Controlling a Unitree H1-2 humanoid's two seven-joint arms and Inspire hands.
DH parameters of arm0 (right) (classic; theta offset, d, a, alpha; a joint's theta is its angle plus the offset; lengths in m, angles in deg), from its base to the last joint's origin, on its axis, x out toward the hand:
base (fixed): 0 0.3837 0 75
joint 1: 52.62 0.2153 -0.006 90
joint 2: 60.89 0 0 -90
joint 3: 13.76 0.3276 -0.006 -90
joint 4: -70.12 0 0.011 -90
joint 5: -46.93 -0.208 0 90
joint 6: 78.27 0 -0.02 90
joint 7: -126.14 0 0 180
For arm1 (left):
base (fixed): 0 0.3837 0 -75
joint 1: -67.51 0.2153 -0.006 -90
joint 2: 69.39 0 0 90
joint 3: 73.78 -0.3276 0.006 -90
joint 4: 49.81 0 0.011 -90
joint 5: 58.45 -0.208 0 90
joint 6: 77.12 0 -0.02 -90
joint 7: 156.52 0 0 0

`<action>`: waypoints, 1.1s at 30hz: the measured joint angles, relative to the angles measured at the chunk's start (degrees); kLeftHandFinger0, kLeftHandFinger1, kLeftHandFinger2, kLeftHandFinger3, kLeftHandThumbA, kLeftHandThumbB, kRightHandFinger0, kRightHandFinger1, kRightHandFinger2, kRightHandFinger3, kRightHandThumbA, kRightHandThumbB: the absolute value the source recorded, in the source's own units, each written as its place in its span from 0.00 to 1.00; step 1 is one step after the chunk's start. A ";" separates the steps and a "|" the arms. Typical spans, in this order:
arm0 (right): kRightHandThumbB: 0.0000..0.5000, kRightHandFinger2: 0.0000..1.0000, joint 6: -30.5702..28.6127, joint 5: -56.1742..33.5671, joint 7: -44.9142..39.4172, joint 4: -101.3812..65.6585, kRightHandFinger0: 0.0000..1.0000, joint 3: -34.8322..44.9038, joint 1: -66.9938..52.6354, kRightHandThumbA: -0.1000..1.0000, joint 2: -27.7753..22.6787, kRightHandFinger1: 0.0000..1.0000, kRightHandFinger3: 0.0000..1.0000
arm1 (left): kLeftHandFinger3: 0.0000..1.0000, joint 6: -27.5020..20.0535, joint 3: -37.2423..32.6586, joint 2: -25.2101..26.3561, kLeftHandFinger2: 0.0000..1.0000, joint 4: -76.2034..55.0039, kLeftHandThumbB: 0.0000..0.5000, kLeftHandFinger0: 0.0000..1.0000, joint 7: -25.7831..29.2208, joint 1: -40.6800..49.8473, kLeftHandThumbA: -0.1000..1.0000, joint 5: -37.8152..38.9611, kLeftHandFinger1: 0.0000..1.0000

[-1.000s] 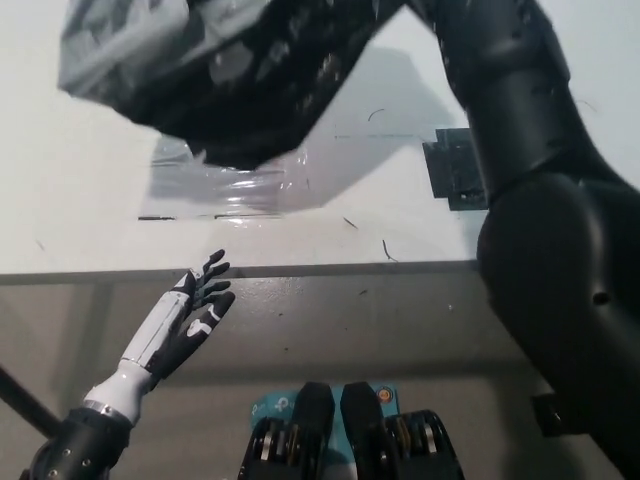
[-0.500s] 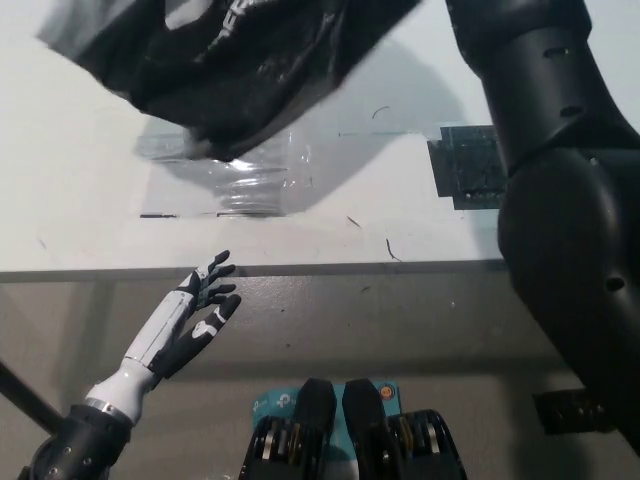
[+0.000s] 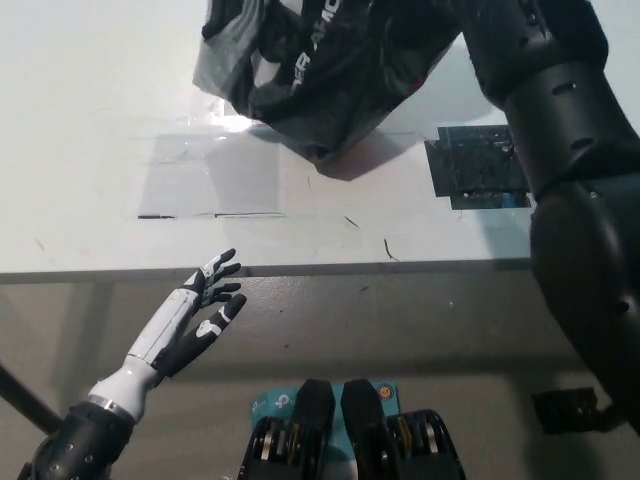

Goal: Use the right hand to pick up a small rectangular container and put it into a plastic bag and lift the bag

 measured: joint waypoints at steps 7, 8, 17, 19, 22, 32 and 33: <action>0.87 1.00 1.91 6.57 -7.24 -1.49 1.00 -15.69 -0.45 0.69 -4.48 1.00 1.00 | 1.00 0.20 -0.26 0.09 1.00 -0.09 0.25 0.93 -0.02 -0.11 0.87 -0.06 0.89; 0.95 1.00 2.05 7.26 -7.96 -1.88 1.00 -17.11 -0.50 0.72 -4.93 1.00 1.00 | 1.00 0.23 -0.27 0.12 1.00 -0.13 0.25 0.93 -0.02 -0.11 0.87 -0.06 0.89; 0.61 1.00 1.91 16.92 -14.88 -6.19 1.00 -34.94 -3.80 0.94 -11.37 1.00 1.00 | 1.00 0.43 -0.47 0.38 1.00 -0.22 0.20 0.91 -0.07 -0.14 0.86 -0.14 0.86; 0.75 1.00 1.67 18.97 -15.94 -6.03 1.00 -38.27 -4.52 0.95 -12.42 1.00 1.00 | 1.00 0.47 -0.52 0.38 1.00 -0.22 0.19 0.91 -0.07 -0.13 0.85 -0.22 0.87; 0.85 1.00 0.36 23.02 -18.45 -5.18 1.00 -44.31 -4.86 0.83 -14.64 1.00 1.00 | 1.00 0.54 -0.60 0.38 1.00 -0.22 0.19 0.91 -0.07 -0.15 0.84 -0.35 0.87; 0.93 1.00 -2.08 31.31 -26.24 0.27 1.00 -52.88 -3.43 0.52 -19.56 1.00 1.00 | 1.00 0.90 -0.54 0.66 1.00 -0.37 0.19 0.91 -0.06 -0.14 0.82 -0.51 0.87; 0.94 1.00 -2.10 31.67 -26.60 0.39 1.00 -53.21 -3.39 0.59 -19.61 1.00 1.00 | 1.00 0.94 -0.54 0.67 1.00 -0.42 0.19 0.91 -0.06 -0.14 0.82 -0.55 0.87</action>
